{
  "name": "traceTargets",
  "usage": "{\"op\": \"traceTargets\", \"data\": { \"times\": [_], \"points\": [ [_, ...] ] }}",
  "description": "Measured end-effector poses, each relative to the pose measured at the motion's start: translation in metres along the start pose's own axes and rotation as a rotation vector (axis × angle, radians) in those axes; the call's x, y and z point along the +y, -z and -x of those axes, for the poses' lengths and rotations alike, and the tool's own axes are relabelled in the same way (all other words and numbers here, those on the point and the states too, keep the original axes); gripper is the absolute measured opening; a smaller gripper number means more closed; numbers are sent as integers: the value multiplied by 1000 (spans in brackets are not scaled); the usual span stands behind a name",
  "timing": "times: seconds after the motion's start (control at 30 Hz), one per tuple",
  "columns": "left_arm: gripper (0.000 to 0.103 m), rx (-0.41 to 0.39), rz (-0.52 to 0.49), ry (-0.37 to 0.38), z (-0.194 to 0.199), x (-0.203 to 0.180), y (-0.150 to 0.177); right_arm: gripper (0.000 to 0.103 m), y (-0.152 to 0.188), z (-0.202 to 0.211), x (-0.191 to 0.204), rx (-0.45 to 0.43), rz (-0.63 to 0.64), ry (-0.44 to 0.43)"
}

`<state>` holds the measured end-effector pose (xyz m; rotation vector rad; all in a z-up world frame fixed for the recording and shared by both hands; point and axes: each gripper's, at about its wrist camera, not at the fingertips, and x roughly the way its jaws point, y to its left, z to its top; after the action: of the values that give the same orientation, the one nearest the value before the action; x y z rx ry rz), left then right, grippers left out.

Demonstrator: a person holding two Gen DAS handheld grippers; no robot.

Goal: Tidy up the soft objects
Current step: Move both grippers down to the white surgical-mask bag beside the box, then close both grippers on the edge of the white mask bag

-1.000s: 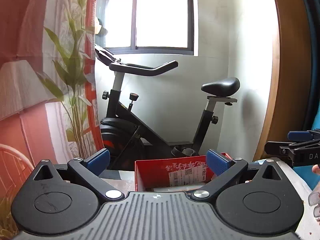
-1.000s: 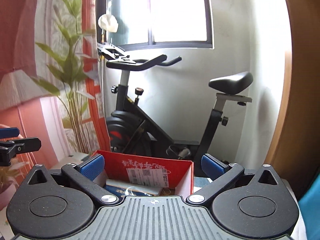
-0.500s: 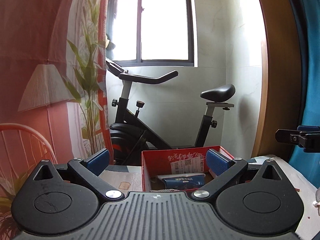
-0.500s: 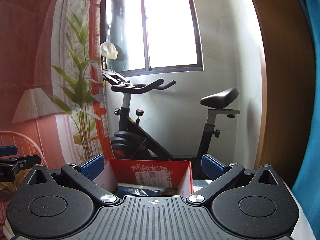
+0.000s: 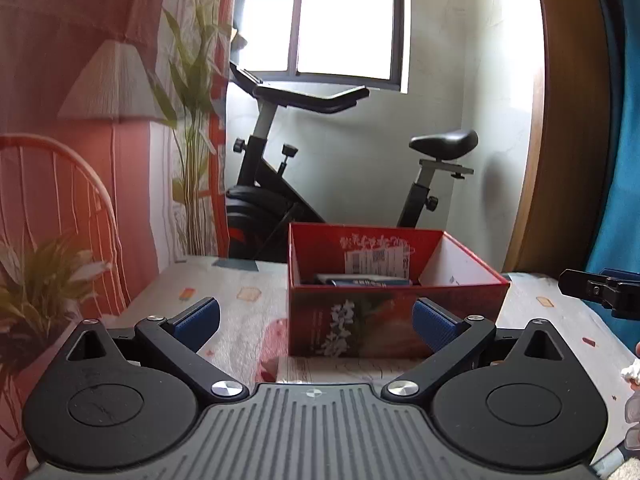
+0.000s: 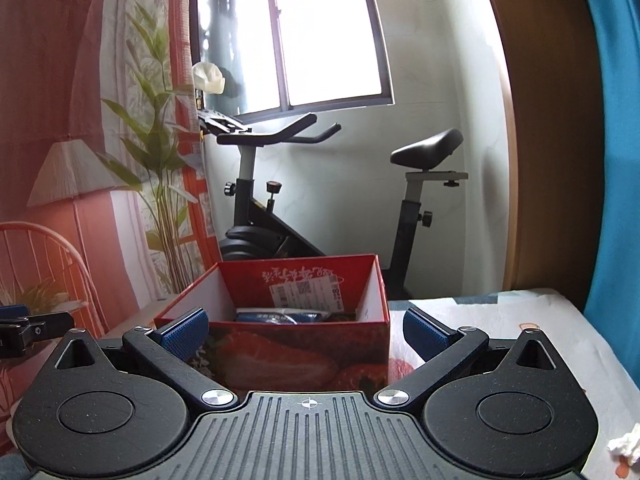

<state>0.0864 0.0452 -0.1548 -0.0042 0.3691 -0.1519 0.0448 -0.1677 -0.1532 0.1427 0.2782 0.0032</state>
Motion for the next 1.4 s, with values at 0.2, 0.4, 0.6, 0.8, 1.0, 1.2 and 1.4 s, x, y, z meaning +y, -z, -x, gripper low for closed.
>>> {"op": "traceTargets", "data": {
  "times": [0.2,0.4,0.6,0.8,1.0,1.2,1.4],
  "points": [
    [103,93,13,15,-19,5,26,103,41,-14,3,81,45,19],
    [103,185,71,25,-41,17,37,102,76,-28,2,175,29,13],
    [103,242,141,6,-64,39,32,97,81,-49,-1,209,22,3],
    [98,268,222,-8,-86,59,21,95,71,-81,-4,258,22,-41],
    [75,320,164,33,-118,52,17,82,58,-133,-17,401,-55,-119],
    [64,409,173,83,-148,49,34,79,62,-177,-36,551,-168,-129],
    [64,454,176,140,-157,46,54,79,73,-203,-46,656,-209,-125]
  ]
}}
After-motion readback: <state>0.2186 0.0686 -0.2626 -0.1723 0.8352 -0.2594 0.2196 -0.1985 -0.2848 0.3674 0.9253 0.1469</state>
